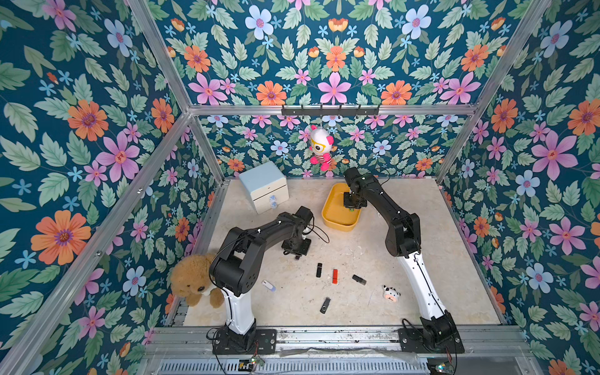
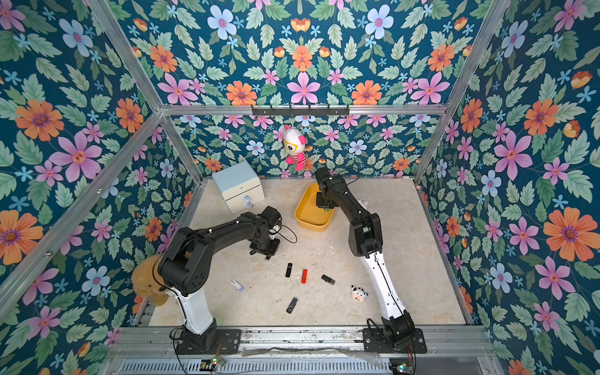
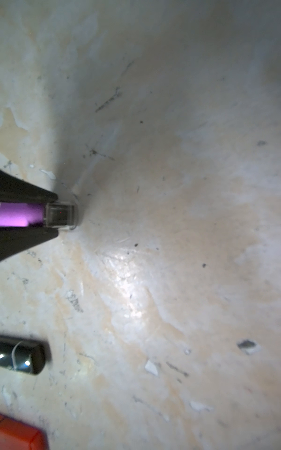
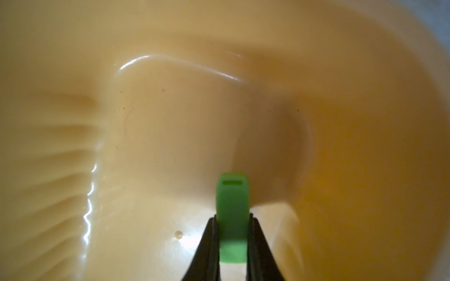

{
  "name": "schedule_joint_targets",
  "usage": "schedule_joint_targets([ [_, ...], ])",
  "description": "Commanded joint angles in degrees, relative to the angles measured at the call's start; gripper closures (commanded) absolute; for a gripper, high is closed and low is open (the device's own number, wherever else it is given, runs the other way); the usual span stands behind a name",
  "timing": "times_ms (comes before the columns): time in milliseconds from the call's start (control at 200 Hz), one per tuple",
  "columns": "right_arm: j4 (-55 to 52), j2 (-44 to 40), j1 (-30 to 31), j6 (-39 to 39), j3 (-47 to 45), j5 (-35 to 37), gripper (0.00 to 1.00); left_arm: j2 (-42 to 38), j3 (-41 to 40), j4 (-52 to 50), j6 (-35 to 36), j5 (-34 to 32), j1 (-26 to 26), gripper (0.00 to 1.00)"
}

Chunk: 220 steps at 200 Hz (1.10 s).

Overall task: Put the usb flash drive into the storage box
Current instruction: Place the USB flash in the storage box, then move the storage box to the center of the board.

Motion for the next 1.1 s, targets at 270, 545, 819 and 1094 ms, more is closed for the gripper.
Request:
schedule_joint_targets([
  [270,-2.2,0.7,0.1,-2.2,0.1,1.6,0.82,0.6,0.9,-0.7,-0.2,0.3,0.0,1.0],
  [545,-2.3,0.3,0.2,-2.5,0.5,1.8,0.58,0.5,0.9,-0.7,-0.2,0.0,0.0,1.0],
  [819,-2.4,-2.6,1.5,-3.0,-1.8,2.4,0.41,0.0,0.9,-0.6,-0.4,-0.4,0.0,1.0],
  [1094,0.1,-10.1,4.4,-2.5,-12.3,2.9,0.21,-1.2,2.0,-0.7,-0.7,-0.4,0.1,1.0],
])
